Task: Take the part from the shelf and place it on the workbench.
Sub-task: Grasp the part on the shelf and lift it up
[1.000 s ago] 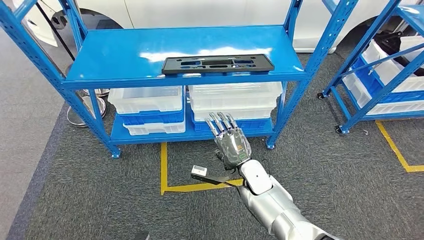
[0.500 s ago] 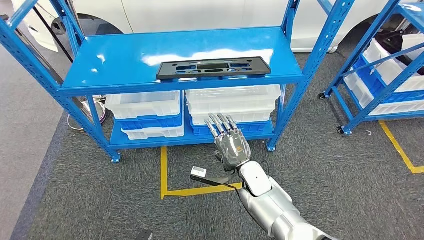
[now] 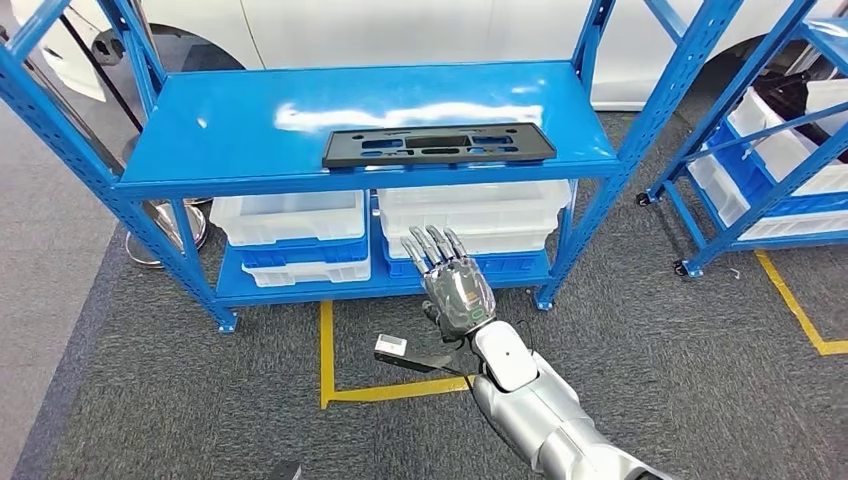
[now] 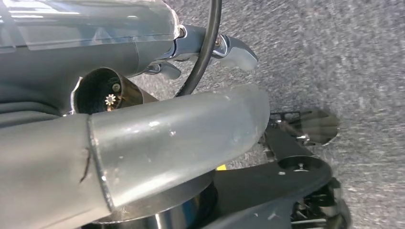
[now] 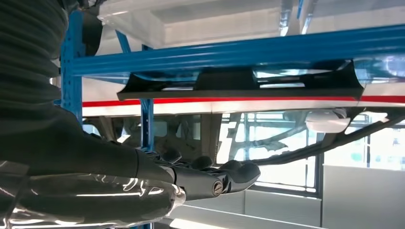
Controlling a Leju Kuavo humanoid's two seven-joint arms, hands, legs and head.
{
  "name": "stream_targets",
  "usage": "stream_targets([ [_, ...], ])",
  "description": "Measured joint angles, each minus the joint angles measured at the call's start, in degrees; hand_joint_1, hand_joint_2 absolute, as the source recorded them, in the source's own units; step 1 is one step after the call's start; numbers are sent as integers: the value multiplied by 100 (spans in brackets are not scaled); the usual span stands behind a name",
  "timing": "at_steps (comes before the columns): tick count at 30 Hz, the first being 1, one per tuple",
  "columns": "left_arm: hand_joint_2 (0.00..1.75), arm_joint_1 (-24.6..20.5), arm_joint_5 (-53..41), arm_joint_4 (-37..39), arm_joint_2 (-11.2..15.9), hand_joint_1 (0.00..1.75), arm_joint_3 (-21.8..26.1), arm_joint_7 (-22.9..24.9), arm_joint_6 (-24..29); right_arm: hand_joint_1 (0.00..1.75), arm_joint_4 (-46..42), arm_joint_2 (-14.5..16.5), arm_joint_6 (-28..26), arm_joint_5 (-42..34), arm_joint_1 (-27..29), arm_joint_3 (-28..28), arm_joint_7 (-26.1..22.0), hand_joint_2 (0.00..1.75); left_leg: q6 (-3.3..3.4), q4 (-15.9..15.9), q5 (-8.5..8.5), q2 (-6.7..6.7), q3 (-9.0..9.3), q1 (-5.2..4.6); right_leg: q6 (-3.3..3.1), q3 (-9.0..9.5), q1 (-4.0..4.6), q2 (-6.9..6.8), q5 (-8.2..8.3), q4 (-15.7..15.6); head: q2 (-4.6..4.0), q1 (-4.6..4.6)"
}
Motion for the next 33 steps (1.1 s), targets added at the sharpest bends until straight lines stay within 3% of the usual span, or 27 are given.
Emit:
stream_targets([
  [3,0,-5,1,0,0,0,0,-1,4,0,-1,-5,1,-14,15,2,2,175,70,-4,-65,3,64,-20,22,-630,4,-11,-340,1058,0,1],
  [4,0,0,1,0,0,0,0,-1,6,0,1,-8,1,-14,28,2,2,175,79,-3,-91,-1,91,-31,13,-789,7,-11,-313,1240,0,0],
  [5,0,5,2,0,0,0,0,-1,7,0,1,-11,1,-15,37,2,2,175,81,-3,-121,-6,128,-41,-8,-845,13,-10,-167,1202,0,0],
  [7,0,9,2,0,-4,0,0,-1,8,0,-1,-11,1,-16,37,2,2,175,75,-8,-194,-17,227,-56,-95,-643,48,-11,348,529,0,2],
  [9,0,3,2,0,-15,0,0,-1,8,0,-1,-12,1,-18,27,2,2,175,41,-14,-256,-22,299,-76,-187,-375,102,-20,624,-98,0,-1],
  [11,0,-2,2,0,-23,0,-1,-1,8,0,-2,-12,1,-19,21,2,3,175,-18,-35,-283,-18,317,-79,-228,-284,136,-24,579,-268,0,-5],
  [14,0,-12,2,0,-21,0,-2,-1,9,0,-15,-8,-1,-25,20,2,7,175,-109,14,-361,5,338,-83,-262,-138,82,-15,553,-441,0,-11],
  [16,0,-19,2,0,-20,0,-2,-1,10,0,-20,-5,1,-37,12,2,22,175,-159,496,-559,8,100,-72,-299,-10,55,-27,527,-530,0,-18],
  [18,0,-5,3,0,-20,0,-3,0,10,0,-16,-9,2,-51,20,2,50,175,-211,1223,-778,9,-351,-56,-324,63,55,-32,468,-540,0,-21],
  [19,0,8,3,0,-19,0,-4,0,10,0,-10,-13,1,-57,31,2,62,175,-235,1432,-769,10,-522,-43,-322,101,54,-28,431,-536,0,-23],
  [20,0,19,4,1,-17,0,-4,0,10,0,-3,-17,1,-60,40,2,71,175,-256,1423,-635,11,-590,-27,-314,142,50,-19,392,-526,0,-22],
  [22,0,25,3,2,-8,0,-5,-1,10,0,6,-22,0,-69,43,2,80,175,-286,840,-131,16,-445,5,-273,230,33,1,287,-481,0,-22],
  [23,0,25,2,3,-3,0,-8,-1,9,0,9,-25,1,-74,40,2,85,175,-291,522,52,16,-321,8,-239,249,35,10,230,-448,0,-24],
  [24,0,20,1,3,0,0,-11,-1,9,0,11,-28,1,-78,37,2,93,175,-272,254,131,14,-218,6,-202,246,42,16,178,-408,0,-32],
  [25,0,17,1,4,1,0,-15,-1,8,0,13,-36,2,-81,33,2,102,175,-233,118,132,9,-166,1,-166,229,51,20,145,-382,0,-37],
  [29,0,34,3,4,10,0,-28,-4,12,0,22,-71,-15,-105,18,2,171,175,-57,59,11,-11,-111,-5,-57,170,53,15,38,-276,0,-46],
  [31,0,28,4,4,12,0,-32,-11,16,0,25,-97,-26,-116,-5,2,218,175,8,39,-27,-8,-48,2,-10,10,38,0,-117,70,0,-44],
  [33,0,16,4,4,13,0,-34,-17,23,0,29,-139,-31,-122,-19,2,256,175,54,38,-74,-6,2,-5,15,-354,32,-4,-308,679,0,-43],
])
